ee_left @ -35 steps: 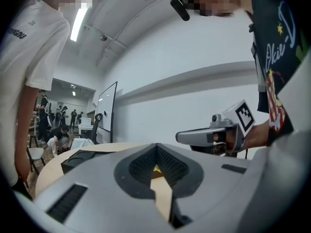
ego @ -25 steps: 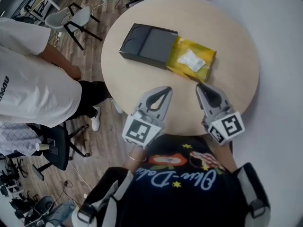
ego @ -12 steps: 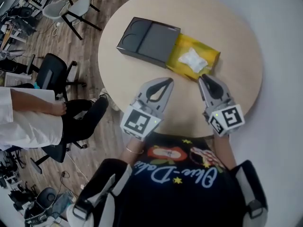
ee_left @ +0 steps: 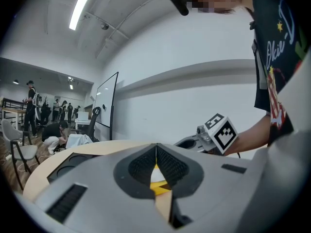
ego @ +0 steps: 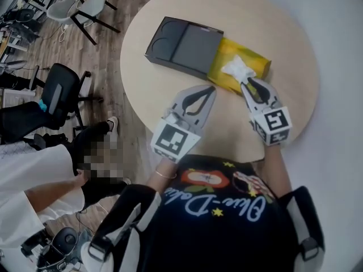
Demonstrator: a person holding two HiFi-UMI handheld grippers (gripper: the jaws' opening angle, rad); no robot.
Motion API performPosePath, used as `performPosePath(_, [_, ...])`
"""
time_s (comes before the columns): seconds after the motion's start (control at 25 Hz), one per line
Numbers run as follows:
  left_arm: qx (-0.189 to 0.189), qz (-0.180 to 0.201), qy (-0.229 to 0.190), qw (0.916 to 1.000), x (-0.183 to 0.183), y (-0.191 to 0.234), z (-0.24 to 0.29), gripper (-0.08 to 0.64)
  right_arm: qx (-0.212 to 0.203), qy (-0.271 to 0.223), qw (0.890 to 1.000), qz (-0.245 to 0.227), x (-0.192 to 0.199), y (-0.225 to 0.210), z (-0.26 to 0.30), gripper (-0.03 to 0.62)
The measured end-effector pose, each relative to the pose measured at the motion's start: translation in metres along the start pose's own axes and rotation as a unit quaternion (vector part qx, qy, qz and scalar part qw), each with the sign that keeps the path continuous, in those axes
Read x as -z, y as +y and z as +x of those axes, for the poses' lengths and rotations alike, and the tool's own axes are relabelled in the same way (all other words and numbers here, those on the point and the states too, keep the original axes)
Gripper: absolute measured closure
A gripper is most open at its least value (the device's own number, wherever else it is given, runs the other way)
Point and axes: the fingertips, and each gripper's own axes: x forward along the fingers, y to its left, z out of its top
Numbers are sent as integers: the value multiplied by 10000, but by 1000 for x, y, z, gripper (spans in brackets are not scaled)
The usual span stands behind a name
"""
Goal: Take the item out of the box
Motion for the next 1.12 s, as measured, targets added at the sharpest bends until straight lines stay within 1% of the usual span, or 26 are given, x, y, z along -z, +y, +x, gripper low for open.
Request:
performPosePath(0.2, [9, -78, 14, 10000, 4, 12, -3, 574, 54, 647, 9977, -205, 21, -6, 26, 511])
performPosePath(0.36, [2, -87, -5, 10000, 4, 18, -1, 574, -32, 1082, 9936, -323, 38, -7, 43, 509])
performPosePath(0.6, [-24, -220, 39, 9997, 11, 27, 1, 574, -85, 1776, 9814, -728, 65, -15, 63, 509])
performPosePath(0.76, [-92, -249, 31, 9996, 12, 33, 0, 574, -129, 2208, 9698, -1026, 81, -17, 72, 509])
performPosePath(0.84, [-134, -271, 39, 9995, 12, 35, -1, 574, -155, 2337, 9661, -1088, 87, -17, 74, 509])
performPosePath(0.96, [-183, -304, 70, 9993, 15, 38, -2, 574, -136, 2427, 9637, -1107, 93, -19, 78, 509])
performPosePath(1.12, [-222, -329, 67, 9992, 15, 39, -3, 574, -113, 2567, 9579, -1279, 100, -20, 80, 509])
